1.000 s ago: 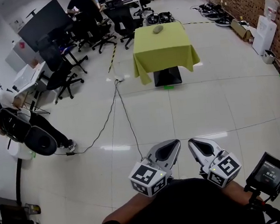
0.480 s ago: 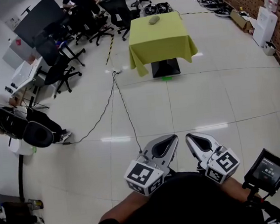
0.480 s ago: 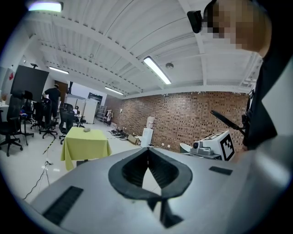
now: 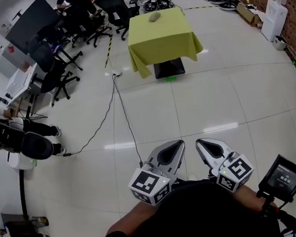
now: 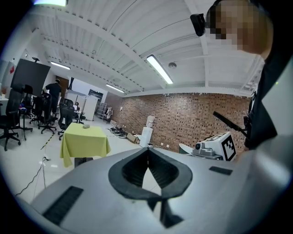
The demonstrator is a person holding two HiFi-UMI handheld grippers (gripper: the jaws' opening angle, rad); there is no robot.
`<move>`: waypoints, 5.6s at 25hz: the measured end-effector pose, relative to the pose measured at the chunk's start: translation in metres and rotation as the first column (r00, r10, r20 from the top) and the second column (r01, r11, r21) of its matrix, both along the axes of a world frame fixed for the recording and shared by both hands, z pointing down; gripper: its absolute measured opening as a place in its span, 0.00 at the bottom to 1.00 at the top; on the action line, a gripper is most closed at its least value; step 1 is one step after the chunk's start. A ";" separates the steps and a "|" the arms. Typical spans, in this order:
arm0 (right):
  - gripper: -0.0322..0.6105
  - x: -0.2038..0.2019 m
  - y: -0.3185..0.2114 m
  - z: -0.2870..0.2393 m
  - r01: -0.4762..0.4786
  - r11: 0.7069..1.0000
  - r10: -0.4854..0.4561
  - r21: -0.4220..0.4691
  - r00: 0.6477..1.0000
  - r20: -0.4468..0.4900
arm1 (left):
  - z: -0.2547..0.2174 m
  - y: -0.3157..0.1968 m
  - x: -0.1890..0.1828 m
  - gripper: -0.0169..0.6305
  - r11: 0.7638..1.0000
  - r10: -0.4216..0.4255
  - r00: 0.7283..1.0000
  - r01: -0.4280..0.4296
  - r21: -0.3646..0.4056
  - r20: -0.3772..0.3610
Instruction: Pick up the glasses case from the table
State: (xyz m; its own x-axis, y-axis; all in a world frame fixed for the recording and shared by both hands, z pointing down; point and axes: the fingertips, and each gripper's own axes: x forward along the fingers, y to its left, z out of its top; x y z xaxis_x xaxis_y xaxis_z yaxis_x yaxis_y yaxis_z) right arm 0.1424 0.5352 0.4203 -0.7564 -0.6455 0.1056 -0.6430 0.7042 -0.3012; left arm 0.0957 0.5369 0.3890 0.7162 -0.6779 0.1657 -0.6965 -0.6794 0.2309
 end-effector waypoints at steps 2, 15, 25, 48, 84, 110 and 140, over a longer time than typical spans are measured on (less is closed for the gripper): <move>0.05 -0.002 -0.004 0.000 -0.003 1.000 0.003 0.001 1.000 -0.007 | -0.002 -0.006 -0.002 0.04 1.000 0.002 1.000 -0.002 0.005 -0.004; 0.05 -0.018 -0.030 0.004 0.004 1.000 -0.005 -0.015 1.000 -0.014 | -0.002 -0.036 -0.025 0.04 1.000 -0.021 1.000 0.021 -0.001 -0.001; 0.05 -0.038 -0.057 0.001 0.007 1.000 -0.008 -0.023 1.000 -0.021 | -0.010 -0.065 -0.043 0.04 1.000 -0.017 1.000 0.017 0.002 -0.003; 0.05 -0.127 -0.167 -0.012 -0.044 0.999 0.044 0.003 0.995 -0.084 | -0.019 -0.181 -0.136 0.04 1.000 0.024 0.998 -0.023 0.015 -0.060; 0.05 -0.217 -0.232 -0.011 -0.047 0.998 0.051 0.030 0.986 -0.161 | -0.012 -0.253 -0.225 0.04 0.999 0.052 0.993 -0.050 0.020 -0.105; 0.05 -0.131 -0.381 0.002 0.017 1.000 -0.015 0.023 0.996 -0.083 | 0.000 -0.393 -0.128 0.04 1.000 0.004 0.999 -0.004 0.005 -0.041; 0.05 0.002 -0.473 0.002 -0.002 0.999 0.002 0.043 1.000 -0.003 | -0.003 -0.479 -0.003 0.04 0.999 -0.014 1.000 0.014 0.039 0.012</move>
